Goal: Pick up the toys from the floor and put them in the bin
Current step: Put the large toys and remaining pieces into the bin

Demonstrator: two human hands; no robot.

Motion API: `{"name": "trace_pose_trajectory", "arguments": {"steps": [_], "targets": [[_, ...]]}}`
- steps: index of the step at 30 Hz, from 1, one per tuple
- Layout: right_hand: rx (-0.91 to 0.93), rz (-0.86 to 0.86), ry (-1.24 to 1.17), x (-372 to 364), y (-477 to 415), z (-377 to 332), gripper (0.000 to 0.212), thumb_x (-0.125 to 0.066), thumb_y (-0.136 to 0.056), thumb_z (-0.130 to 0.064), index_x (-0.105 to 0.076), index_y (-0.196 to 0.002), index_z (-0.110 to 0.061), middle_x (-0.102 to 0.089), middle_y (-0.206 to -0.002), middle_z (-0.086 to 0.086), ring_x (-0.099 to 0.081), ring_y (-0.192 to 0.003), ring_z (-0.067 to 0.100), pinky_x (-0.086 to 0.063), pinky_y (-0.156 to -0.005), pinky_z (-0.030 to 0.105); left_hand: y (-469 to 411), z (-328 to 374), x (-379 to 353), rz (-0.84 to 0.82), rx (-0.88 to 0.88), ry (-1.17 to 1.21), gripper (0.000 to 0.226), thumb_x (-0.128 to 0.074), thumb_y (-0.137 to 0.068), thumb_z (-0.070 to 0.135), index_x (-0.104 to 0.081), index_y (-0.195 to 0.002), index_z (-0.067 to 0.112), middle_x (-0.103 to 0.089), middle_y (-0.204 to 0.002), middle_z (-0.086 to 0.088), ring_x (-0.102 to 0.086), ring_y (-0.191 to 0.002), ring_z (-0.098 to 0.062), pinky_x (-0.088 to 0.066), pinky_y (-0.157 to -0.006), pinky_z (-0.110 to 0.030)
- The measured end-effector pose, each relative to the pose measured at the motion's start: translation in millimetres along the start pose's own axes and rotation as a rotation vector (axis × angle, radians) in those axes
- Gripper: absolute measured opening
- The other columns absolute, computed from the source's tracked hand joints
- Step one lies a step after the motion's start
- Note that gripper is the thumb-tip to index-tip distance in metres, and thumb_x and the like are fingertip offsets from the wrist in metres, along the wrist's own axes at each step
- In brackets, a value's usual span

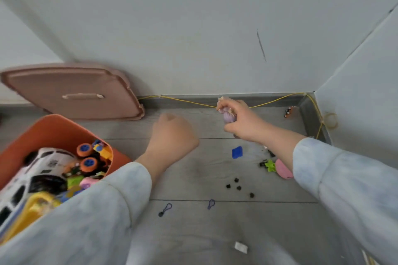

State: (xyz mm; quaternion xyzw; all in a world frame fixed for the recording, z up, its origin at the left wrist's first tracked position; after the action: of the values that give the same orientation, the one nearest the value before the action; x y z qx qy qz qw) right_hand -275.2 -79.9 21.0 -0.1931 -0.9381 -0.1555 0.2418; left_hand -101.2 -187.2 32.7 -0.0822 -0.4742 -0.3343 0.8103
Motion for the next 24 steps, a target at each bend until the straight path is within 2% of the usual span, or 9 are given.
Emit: {"name": "trace_pose_trajectory", "arguments": {"steps": [1,3,6,8,10,14,17,21,24], "targets": [[0.015,-0.002,-0.093,-6,-2,-15,0.047,-0.062,-0.073,0.007,-0.06,-0.108,-0.024,-0.05,-0.106,-0.009,-0.048,-0.084,0.018,-0.05,-0.056,0.029,2,0,16,0.048,-0.024,0.012,0.032,-0.078,-0.062,0.044,-0.065,-0.091,0.037,-0.043,-0.111,0.006,-0.05,-0.114,-0.024,-0.043,-0.104,-0.032],[0.052,-0.014,-0.221,-19,-7,-42,0.047,-0.059,-0.074,0.011,-0.06,-0.106,-0.023,-0.05,-0.108,-0.008,-0.047,-0.073,0.016,-0.047,-0.05,0.031,8,-1,47,0.152,-0.073,0.041,0.034,-0.076,-0.058,0.046,-0.067,-0.089,0.035,-0.046,-0.109,0.003,-0.053,-0.111,-0.024,-0.044,-0.104,-0.037],[0.145,-0.053,-0.261,-41,-12,-88,0.048,-0.061,-0.073,0.013,-0.061,-0.11,-0.017,-0.051,-0.107,-0.009,-0.05,-0.075,0.008,-0.048,-0.054,0.029,23,-8,92,0.279,-0.117,0.067,0.038,-0.071,-0.055,0.048,-0.069,-0.089,0.03,-0.048,-0.108,0.001,-0.054,-0.108,-0.025,-0.045,-0.102,-0.039],[0.256,-0.068,-0.217,-58,-13,-125,0.047,-0.064,-0.072,0.01,-0.061,-0.114,-0.013,-0.054,-0.105,-0.009,-0.054,-0.083,0.001,-0.045,-0.061,0.011,35,-19,123,0.366,-0.125,0.063,0.037,-0.072,-0.057,0.046,-0.07,-0.09,0.028,-0.049,-0.108,0.0,-0.052,-0.11,-0.024,-0.044,-0.103,-0.04],[0.376,-0.074,-0.174,-80,-11,-163,0.049,-0.065,-0.07,0.003,-0.063,-0.116,-0.014,-0.057,-0.11,-0.003,-0.058,-0.097,0.006,-0.042,-0.069,0.004,50,-38,153,0.481,-0.142,0.057,0.036,-0.076,-0.061,0.043,-0.07,-0.093,0.026,-0.049,-0.111,-0.001,-0.051,-0.114,-0.025,-0.044,-0.103,-0.043],[0.555,-0.111,-0.176,-123,1,-219,0.056,-0.063,-0.072,0.001,-0.062,-0.125,-0.015,-0.061,-0.128,0.001,-0.056,-0.122,0.012,-0.038,-0.105,0.019,79,-89,189,0.623,-0.045,0.059,0.037,-0.077,-0.07,0.044,-0.069,-0.101,0.026,-0.047,-0.122,-0.001,-0.048,-0.119,-0.023,-0.046,-0.1,-0.042],[0.545,-0.206,-0.229,-157,9,-240,0.06,-0.064,-0.077,0.003,-0.059,-0.134,-0.017,-0.058,-0.139,-0.004,-0.052,-0.129,0.002,-0.036,-0.107,0.015,98,-130,202,0.671,0.095,0.082,0.032,-0.071,-0.074,0.048,-0.067,-0.101,0.03,-0.042,-0.122,0.003,-0.046,-0.121,-0.022,-0.045,-0.102,-0.044],[0.517,-0.347,-0.241,-196,18,-250,0.067,-0.063,-0.082,-0.008,-0.05,-0.144,-0.03,-0.053,-0.146,-0.011,-0.049,-0.132,0.001,-0.042,-0.112,0.031,115,-168,202,0.66,0.197,0.076,0.022,-0.06,-0.084,0.05,-0.066,-0.1,0.034,-0.039,-0.123,0.003,-0.041,-0.123,-0.021,-0.041,-0.106,-0.044],[0.481,-0.466,-0.223,-219,25,-252,0.07,-0.063,-0.084,-0.011,-0.044,-0.147,-0.034,-0.049,-0.149,-0.012,-0.047,-0.134,0.001,-0.04,-0.114,0.034,124,-191,201,0.654,0.286,0.071,0.03,-0.044,-0.089,0.051,-0.064,-0.104,0.035,-0.041,-0.125,0.004,-0.038,-0.122,-0.019,-0.037,-0.102,-0.038]]}}
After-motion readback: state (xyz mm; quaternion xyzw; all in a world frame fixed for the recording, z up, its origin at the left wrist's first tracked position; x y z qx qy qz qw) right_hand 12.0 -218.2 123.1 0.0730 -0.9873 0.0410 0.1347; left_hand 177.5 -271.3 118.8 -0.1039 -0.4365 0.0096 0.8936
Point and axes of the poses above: each hand's wrist, its own y-axis away from the middle knuckle, its own x-axis out of the back of the hand, z = x × y, the point moved 9 cm from there along -y, towards the middle knuckle
